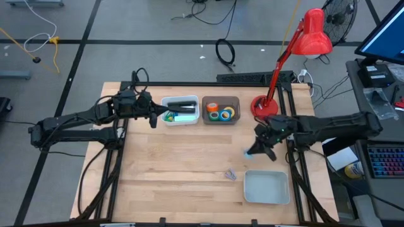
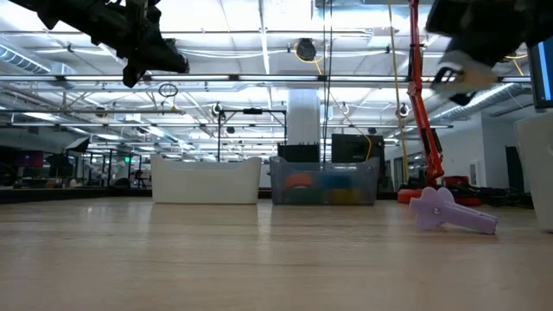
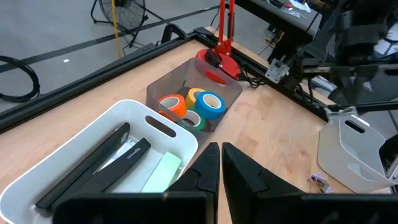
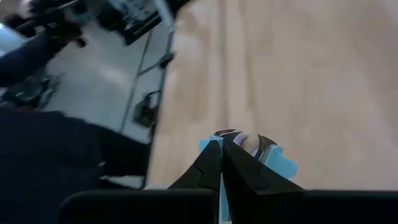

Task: Pick and place Stapler, Stapler remover, tape
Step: Put the light blue staple remover into the gray bin

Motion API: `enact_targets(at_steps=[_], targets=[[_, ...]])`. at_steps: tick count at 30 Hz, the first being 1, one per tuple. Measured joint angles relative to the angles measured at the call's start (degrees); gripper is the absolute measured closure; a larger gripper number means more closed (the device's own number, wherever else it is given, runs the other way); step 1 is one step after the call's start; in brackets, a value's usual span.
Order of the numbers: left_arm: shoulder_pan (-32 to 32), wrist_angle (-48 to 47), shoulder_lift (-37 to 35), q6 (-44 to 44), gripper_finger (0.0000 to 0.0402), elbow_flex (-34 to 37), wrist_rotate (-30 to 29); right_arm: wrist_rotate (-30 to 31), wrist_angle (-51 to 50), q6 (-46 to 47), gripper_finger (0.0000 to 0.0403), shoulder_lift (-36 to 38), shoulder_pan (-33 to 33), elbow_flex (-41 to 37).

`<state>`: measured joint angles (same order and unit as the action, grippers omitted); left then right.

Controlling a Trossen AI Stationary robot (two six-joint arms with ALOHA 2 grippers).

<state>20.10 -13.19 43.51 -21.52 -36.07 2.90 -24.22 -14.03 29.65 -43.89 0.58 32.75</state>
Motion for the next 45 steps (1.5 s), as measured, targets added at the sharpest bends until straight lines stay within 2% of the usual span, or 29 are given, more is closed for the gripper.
enact_targets(at_steps=[9, 15, 24, 31, 36, 41, 45], targets=[[0.01, -0.02, 0.00, -0.22, 0.0382, 0.00, 0.04, -1.20, -6.66, 9.26, 0.0402, 4.73, 12.15, 0.01], [0.02, -0.02, 0.00, -1.60, 0.0382, 0.00, 0.04, 6.29, -10.12, 16.46, 0.0402, 2.43, 22.56, 1.97], [0.01, -0.02, 0.00, -1.66, 0.0382, 0.00, 0.04, 22.47, -22.76, 26.19, 0.0402, -9.48, 36.30, 11.62], [0.01, -0.02, 0.00, -1.71, 0.0382, 0.00, 0.04, 26.82, -25.91, 32.79, 0.0402, -20.40, 44.11, 16.81], [0.02, -0.02, 0.00, -1.57, 0.0382, 0.00, 0.06, 31.63, -29.48, 39.86, 0.0402, -25.07, 48.14, 20.65], [0.00, -0.04, 0.00, -0.22, 0.0382, 0.00, 0.09, 34.46, -35.29, 47.20, 0.0402, -29.55, 51.54, 24.40], [0.02, -0.11, 0.00, -0.20, 0.0382, 0.00, 0.11, 34.89, -36.18, 52.65, 0.0402, -33.19, 53.37, 25.11]])
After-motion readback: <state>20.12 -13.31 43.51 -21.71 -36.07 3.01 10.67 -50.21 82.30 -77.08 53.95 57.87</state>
